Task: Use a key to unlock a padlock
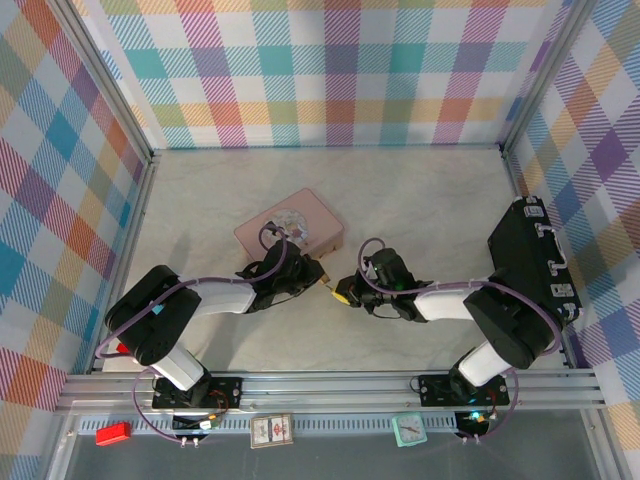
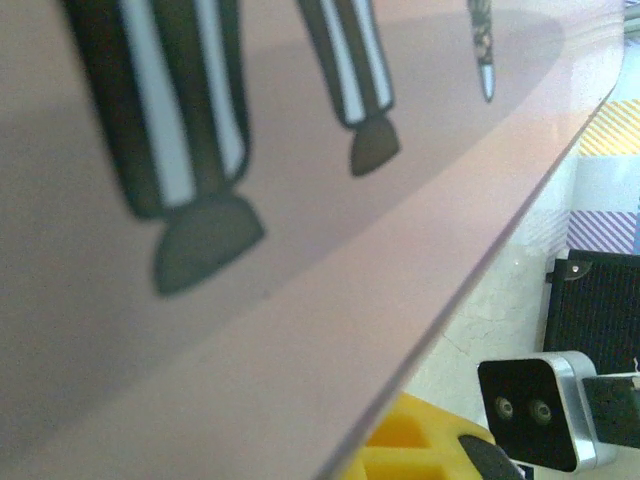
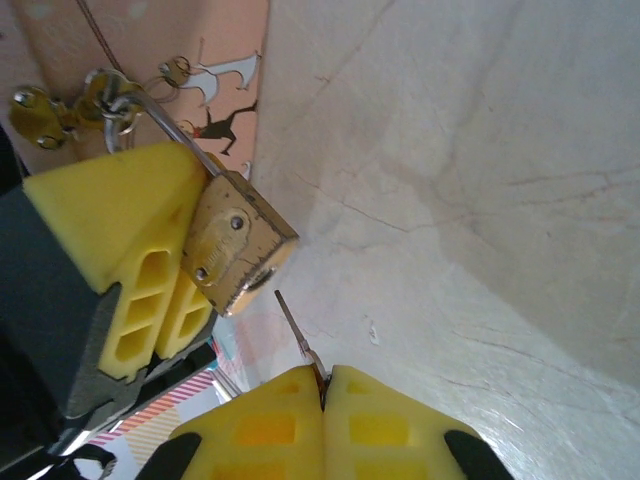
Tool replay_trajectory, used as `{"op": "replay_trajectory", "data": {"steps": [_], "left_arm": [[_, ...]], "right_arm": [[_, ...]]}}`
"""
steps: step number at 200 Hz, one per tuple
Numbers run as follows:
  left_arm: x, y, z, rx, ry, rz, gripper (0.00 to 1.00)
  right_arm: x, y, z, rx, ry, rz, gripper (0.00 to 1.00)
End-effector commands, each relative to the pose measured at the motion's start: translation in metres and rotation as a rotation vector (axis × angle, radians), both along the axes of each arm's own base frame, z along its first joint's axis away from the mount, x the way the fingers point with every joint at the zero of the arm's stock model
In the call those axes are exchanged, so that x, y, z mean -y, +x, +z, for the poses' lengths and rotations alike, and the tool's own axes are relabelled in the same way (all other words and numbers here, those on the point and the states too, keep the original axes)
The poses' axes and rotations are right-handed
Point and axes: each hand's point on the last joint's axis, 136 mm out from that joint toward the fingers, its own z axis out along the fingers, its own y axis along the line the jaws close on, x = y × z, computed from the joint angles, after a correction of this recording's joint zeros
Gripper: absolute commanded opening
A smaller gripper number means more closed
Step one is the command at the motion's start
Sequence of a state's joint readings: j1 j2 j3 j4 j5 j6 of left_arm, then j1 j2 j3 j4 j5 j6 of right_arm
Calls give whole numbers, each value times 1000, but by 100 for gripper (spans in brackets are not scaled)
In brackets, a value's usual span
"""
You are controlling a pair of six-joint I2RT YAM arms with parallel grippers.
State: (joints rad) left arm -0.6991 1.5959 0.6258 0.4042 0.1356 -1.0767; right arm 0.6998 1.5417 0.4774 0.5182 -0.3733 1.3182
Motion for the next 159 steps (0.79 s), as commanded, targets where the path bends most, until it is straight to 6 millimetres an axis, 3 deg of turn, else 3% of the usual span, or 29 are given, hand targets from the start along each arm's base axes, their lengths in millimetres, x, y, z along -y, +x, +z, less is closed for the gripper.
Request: {"op": "replay_trajectory", "data": {"steps": [1, 69, 159], "left_arm": [[-16, -12, -28, -129, -11, 56, 0], [-18, -8, -26, -141, -35, 68, 0], [-22, -1, -9, -108, -105, 96, 0]], "right_arm": [[-4, 3, 3, 2, 44, -5, 0], [5, 5, -4, -10, 59, -33, 0], [1, 11, 14, 7, 122, -46, 0]]}}
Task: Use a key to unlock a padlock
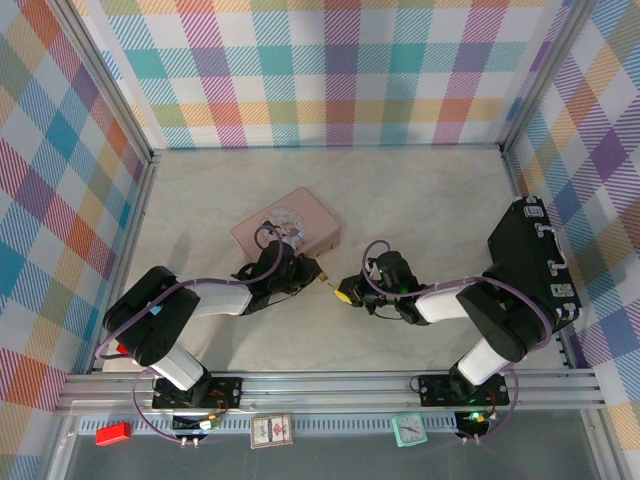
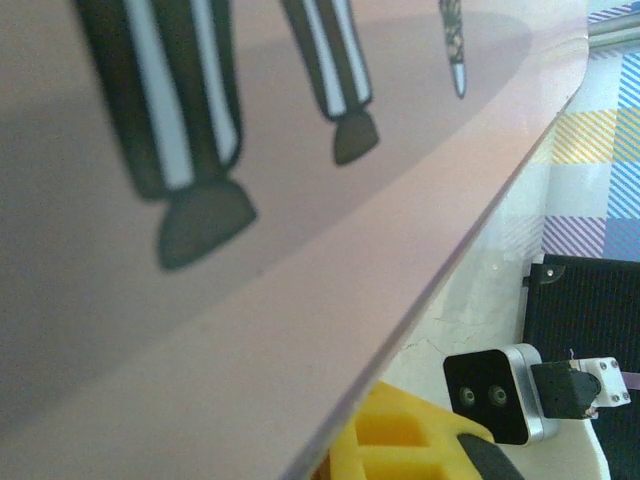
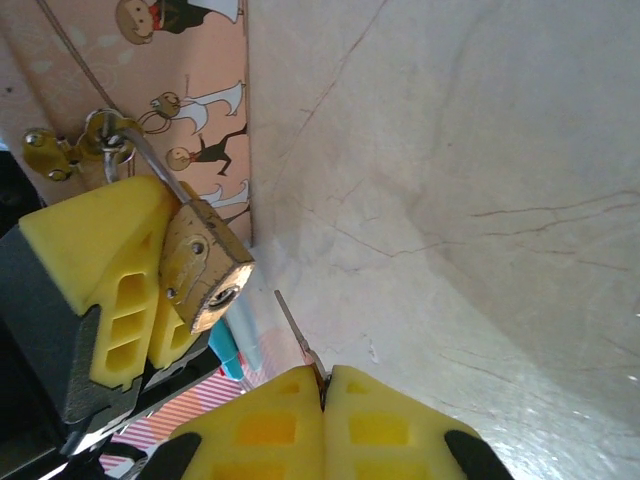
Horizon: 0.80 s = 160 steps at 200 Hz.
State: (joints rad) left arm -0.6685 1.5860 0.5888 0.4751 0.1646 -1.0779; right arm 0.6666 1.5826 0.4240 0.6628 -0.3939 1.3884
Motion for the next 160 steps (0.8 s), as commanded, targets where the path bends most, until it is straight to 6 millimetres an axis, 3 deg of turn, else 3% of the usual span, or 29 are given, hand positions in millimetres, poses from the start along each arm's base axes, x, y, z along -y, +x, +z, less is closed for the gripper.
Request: {"op": "replay_trajectory", "data": {"steps": [1, 160], "left_arm": [[-16, -5, -12, -132, -66, 86, 0], [-12, -3, -7, -140, -169, 89, 0]], "right_arm": [[-6, 5, 19, 35, 62, 4, 0], [-17, 10, 29, 20, 156, 6, 0]]}}
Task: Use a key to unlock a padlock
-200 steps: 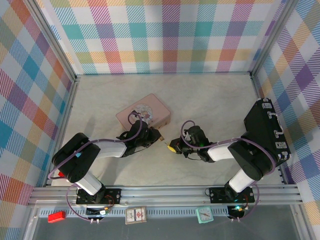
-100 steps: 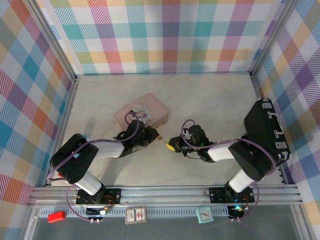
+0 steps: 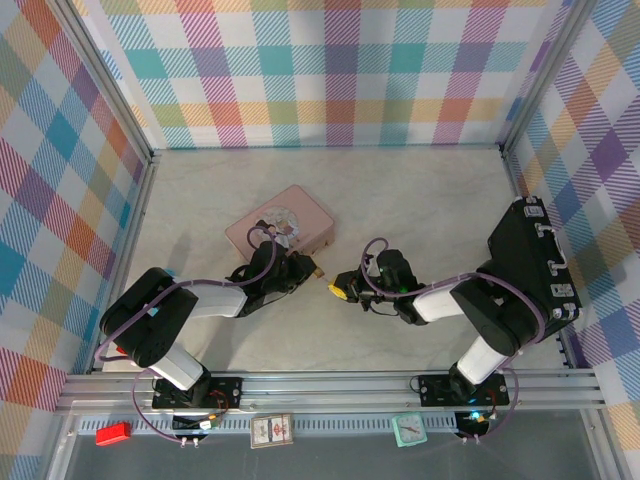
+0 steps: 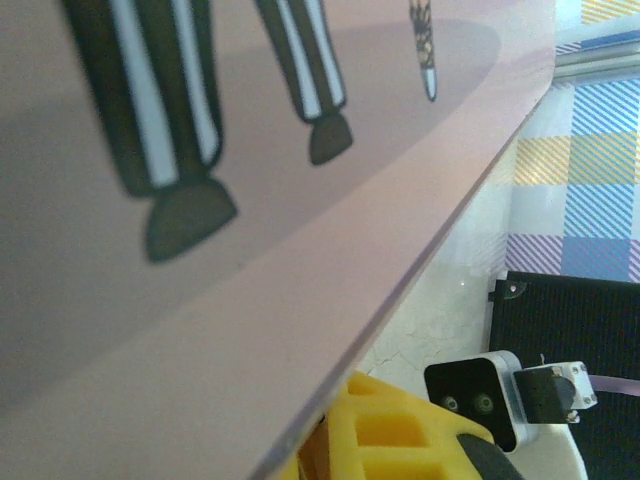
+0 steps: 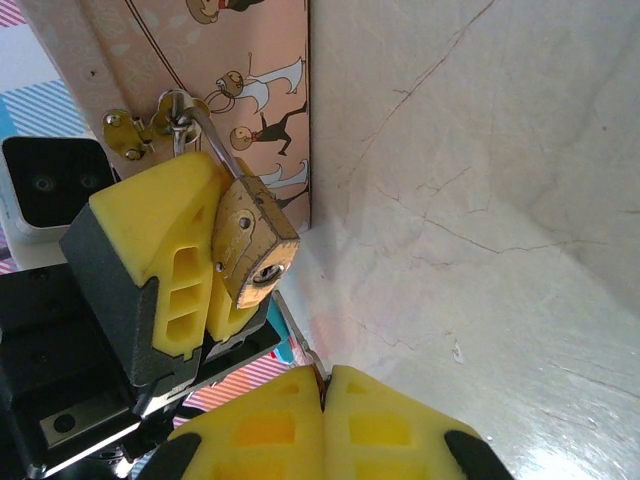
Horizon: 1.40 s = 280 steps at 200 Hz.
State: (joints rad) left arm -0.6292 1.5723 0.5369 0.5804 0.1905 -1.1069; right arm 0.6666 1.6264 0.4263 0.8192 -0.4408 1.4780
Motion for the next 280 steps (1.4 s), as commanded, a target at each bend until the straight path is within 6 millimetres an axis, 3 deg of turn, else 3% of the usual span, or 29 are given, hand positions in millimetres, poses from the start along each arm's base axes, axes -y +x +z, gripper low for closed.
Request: {"op": "replay_trajectory", "data": {"steps": [1, 106, 171, 280], "left_arm": [[-2, -10, -14, -166, -105, 49, 0], [4, 0, -4, -104, -141, 42, 0], [9, 6, -6, -94, -174, 49, 0], [11, 11, -2, -88, -185, 51, 0]], "right_arm": [[-3, 5, 11, 21, 41, 2, 0], [-2, 12, 6, -40, 114, -38, 0], [10, 25, 16, -45, 159, -75, 0], [4, 27, 24, -35, 189, -51, 0]]}}
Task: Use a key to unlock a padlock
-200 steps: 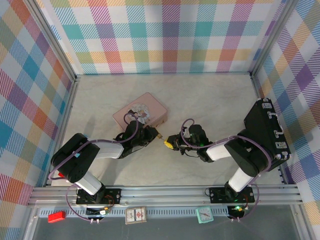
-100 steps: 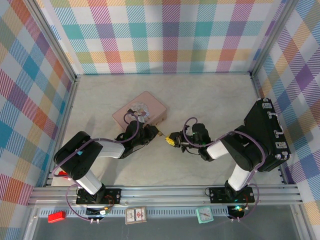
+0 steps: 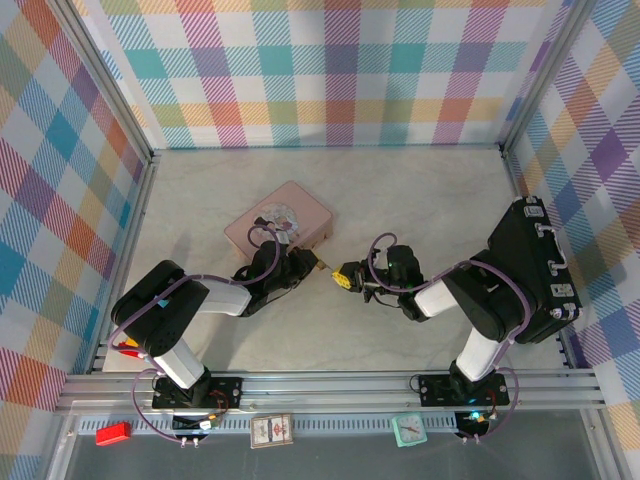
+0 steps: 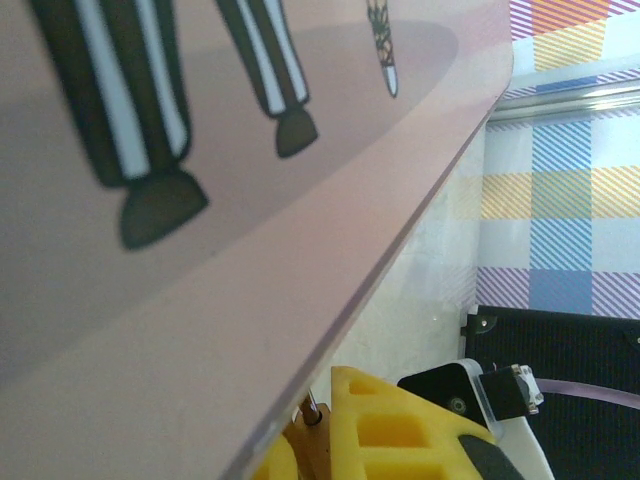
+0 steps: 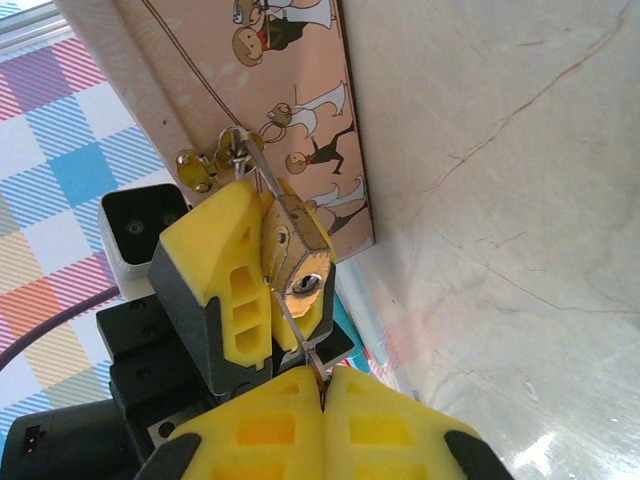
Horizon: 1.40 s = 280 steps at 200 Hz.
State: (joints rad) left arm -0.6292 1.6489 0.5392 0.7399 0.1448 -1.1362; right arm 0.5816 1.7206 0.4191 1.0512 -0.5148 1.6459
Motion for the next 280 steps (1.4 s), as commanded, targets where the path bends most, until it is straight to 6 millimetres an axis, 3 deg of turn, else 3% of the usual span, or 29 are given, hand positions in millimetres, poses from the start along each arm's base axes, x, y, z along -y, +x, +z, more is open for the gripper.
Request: {"op": "replay_trajectory", "data": {"steps": [1, 92, 280], "left_arm": [[7, -7, -6, -146, -139, -10, 0], [5, -8, -5, -146, -135, -7, 0], [2, -14, -2, -138, -125, -15, 0]], "right_arm": [[-5, 2, 11, 30, 38, 19, 0], [-10, -3, -1, 7, 44, 12, 0], [-11, -2, 3, 28, 78, 5, 0]]}}
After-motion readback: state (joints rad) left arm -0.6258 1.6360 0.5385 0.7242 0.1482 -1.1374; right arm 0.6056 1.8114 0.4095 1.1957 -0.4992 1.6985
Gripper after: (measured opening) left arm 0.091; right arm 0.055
